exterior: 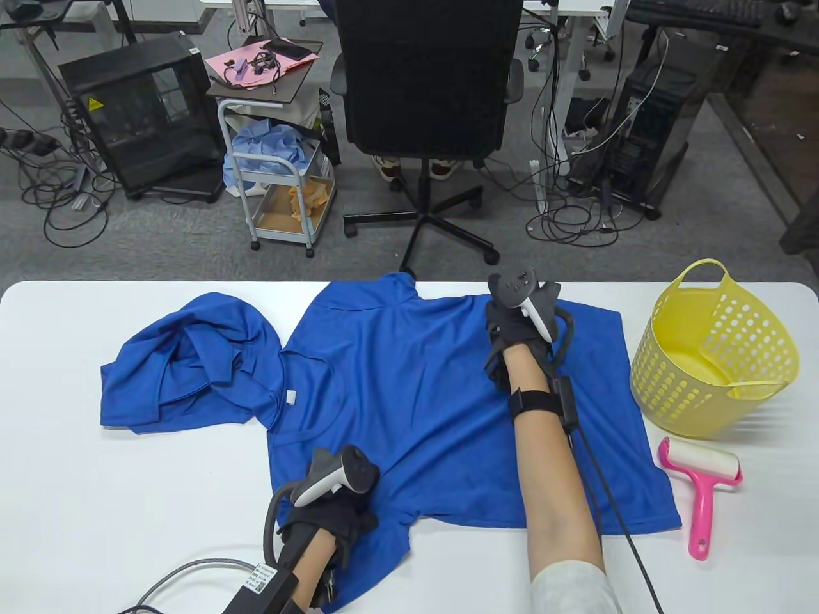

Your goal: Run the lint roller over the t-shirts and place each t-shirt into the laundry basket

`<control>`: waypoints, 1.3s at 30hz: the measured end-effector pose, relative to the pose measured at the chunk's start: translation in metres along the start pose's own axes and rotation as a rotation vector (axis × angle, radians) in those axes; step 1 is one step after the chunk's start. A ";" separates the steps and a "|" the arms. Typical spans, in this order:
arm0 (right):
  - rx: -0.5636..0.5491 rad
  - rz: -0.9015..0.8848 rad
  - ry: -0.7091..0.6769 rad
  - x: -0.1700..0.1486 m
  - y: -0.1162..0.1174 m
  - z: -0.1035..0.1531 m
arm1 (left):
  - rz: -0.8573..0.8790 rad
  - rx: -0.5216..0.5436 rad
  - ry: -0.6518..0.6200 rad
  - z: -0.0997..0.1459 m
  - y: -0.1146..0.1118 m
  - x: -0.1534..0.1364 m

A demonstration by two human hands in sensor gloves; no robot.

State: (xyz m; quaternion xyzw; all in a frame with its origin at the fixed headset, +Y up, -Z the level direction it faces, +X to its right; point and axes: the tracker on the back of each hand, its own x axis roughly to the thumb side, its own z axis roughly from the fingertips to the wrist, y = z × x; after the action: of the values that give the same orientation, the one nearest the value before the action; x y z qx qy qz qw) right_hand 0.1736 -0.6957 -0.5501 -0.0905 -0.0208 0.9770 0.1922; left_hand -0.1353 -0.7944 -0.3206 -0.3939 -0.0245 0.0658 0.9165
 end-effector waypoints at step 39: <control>-0.110 0.161 0.589 -0.241 -0.092 0.230 | 0.044 0.017 -0.052 -0.001 -0.002 -0.006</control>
State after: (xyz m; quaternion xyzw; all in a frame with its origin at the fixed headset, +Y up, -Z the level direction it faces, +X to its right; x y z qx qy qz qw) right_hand 0.3840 -0.7035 -0.2768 -0.3814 -0.0098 0.9182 0.1069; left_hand -0.1405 -0.7971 -0.3199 -0.3849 -0.0391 0.0962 0.9171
